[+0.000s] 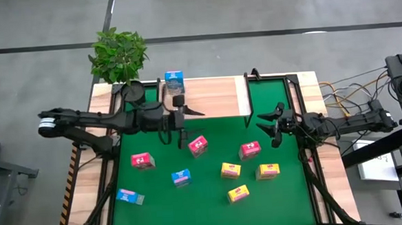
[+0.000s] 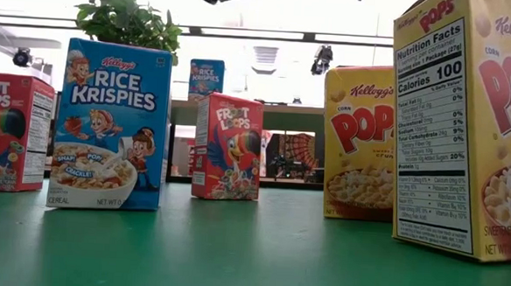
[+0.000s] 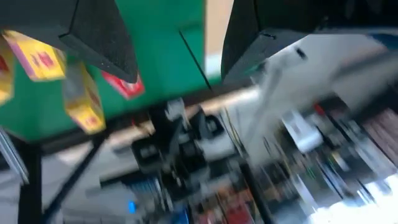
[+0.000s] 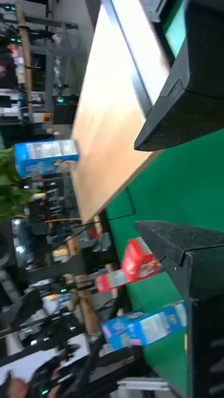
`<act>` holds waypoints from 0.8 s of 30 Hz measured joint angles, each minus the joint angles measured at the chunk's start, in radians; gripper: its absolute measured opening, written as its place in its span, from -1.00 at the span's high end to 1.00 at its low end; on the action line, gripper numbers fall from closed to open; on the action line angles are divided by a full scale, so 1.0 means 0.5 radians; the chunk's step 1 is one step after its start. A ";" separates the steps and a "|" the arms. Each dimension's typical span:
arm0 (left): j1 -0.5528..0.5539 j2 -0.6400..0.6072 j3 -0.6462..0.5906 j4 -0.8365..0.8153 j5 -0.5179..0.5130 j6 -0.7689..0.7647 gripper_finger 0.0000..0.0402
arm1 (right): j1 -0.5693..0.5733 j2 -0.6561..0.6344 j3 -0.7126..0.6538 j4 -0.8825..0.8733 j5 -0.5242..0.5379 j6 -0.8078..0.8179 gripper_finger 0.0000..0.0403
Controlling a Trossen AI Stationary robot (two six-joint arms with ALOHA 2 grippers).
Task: Stack cereal on shelf
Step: Put the top left yellow cereal box on the shelf
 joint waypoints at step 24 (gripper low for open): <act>0.002 -0.547 -0.427 0.251 -0.230 0.309 -0.07 | 0.000 0.001 -0.165 0.758 -0.056 -0.047 0.09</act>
